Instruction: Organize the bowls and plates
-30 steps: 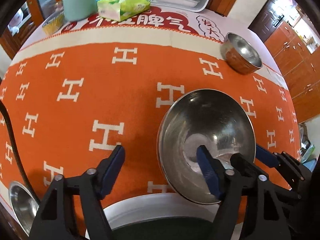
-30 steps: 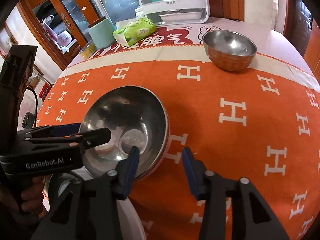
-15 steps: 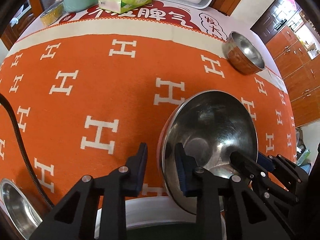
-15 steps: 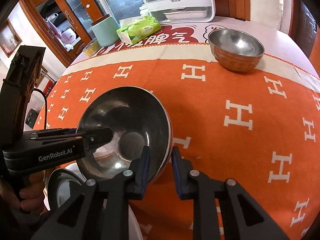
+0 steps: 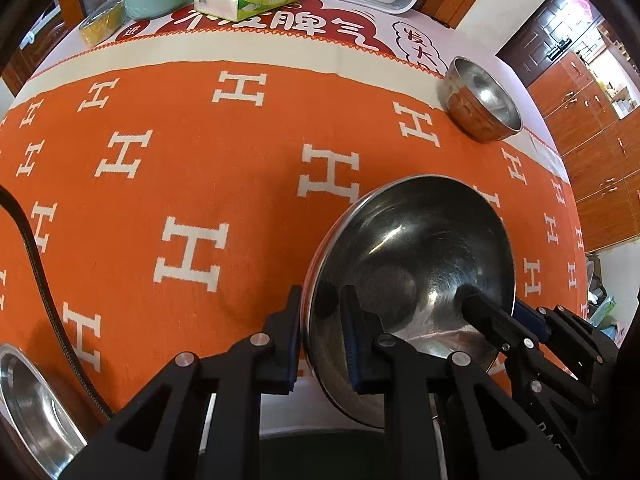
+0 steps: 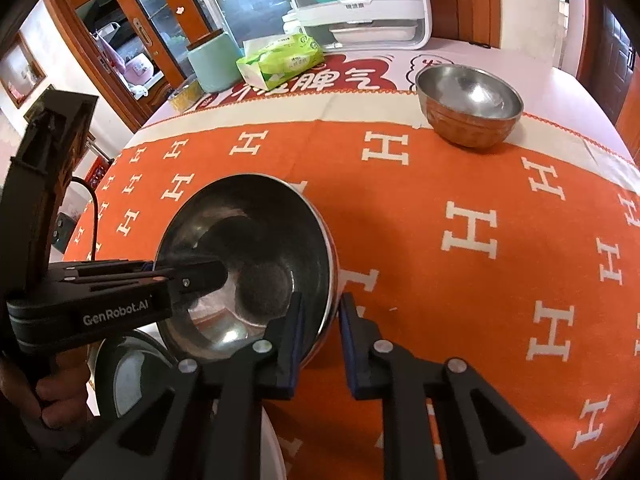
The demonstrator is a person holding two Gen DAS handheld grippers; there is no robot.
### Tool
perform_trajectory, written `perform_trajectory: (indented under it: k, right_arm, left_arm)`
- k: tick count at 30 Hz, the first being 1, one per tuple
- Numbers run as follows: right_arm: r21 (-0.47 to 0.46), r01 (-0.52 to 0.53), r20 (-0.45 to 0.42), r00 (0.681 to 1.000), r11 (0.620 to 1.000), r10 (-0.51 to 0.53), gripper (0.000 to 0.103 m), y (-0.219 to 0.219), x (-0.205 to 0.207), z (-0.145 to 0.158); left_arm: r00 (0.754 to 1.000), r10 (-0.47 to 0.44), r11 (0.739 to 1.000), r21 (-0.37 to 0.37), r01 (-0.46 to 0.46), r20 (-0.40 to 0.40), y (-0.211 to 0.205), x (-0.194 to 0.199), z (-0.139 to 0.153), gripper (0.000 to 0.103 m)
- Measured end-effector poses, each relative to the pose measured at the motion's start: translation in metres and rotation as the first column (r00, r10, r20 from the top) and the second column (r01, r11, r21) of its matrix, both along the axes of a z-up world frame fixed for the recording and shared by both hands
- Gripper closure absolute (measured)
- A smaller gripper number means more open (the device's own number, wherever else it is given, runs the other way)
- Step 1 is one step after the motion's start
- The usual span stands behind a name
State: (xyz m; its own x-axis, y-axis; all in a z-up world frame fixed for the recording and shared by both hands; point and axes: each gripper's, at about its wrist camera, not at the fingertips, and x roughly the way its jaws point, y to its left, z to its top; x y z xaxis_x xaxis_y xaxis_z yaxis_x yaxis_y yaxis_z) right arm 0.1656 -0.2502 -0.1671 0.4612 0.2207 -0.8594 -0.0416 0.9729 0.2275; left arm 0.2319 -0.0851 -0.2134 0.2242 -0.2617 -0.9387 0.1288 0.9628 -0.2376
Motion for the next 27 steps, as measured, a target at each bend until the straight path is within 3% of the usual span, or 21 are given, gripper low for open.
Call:
perform_trajectory:
  k: [27]
  right_arm:
    - [-0.073, -0.004, 0.168, 0.986, 0.997, 0.016, 0.089, 0.021, -0.050, 0.058]
  left_arm:
    - [0.989, 0.001, 0.999, -0.034, 0.004, 0.149, 0.019, -0.053, 0.060, 0.087]
